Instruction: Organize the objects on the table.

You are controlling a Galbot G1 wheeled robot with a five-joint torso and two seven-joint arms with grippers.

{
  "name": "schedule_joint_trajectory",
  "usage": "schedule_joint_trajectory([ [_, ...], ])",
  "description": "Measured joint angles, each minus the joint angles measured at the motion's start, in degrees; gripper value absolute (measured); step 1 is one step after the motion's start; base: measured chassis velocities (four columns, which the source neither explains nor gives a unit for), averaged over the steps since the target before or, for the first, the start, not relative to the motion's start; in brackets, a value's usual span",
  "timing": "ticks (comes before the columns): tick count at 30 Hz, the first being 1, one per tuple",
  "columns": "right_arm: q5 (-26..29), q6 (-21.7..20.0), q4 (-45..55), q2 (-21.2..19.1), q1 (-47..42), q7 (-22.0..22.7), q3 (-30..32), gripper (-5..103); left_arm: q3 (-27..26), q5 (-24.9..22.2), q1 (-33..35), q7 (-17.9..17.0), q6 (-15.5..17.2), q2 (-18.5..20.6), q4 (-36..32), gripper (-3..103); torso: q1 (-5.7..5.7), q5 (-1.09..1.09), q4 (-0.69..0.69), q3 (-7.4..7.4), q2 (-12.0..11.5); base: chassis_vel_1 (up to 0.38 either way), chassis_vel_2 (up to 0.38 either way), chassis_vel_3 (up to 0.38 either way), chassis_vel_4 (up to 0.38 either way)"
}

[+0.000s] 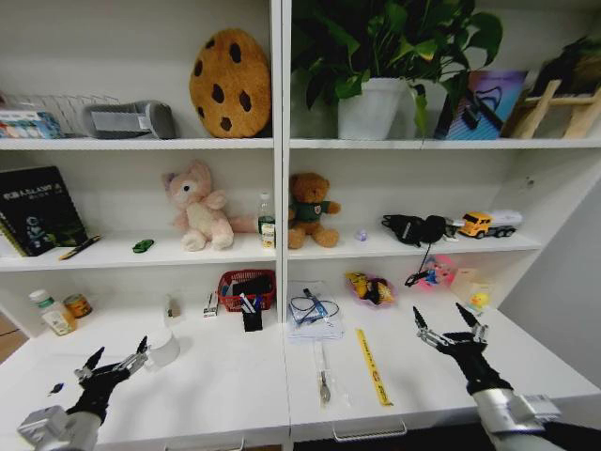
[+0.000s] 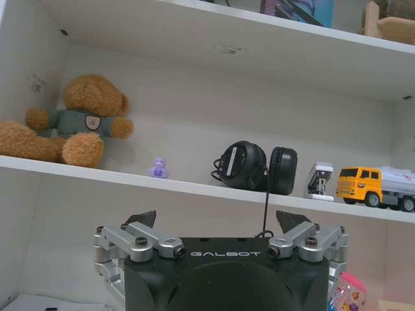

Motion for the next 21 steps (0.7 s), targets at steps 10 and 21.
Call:
schedule_joint_trajectory([
  [10, 0.95, -0.64, -1.10, 0.28, 1.04, -0.15, -0.96, 100, 0.00, 0.00, 0.00, 0.00, 0.00, 0.00, 0.00, 100, 0.00, 0.00, 0.00, 0.00, 0.00, 0.000, 0.000, 0.000, 0.000],
  [21, 0.94, -0.76, -1.23, 0.29, 1.21, -0.06, -1.11, 100, 0.00, 0.00, 0.00, 0.00, 0.00, 0.00, 0.00, 100, 0.00, -0.01, 0.00, 0.00, -0.01, 0.000, 0.000, 0.000, 0.000],
])
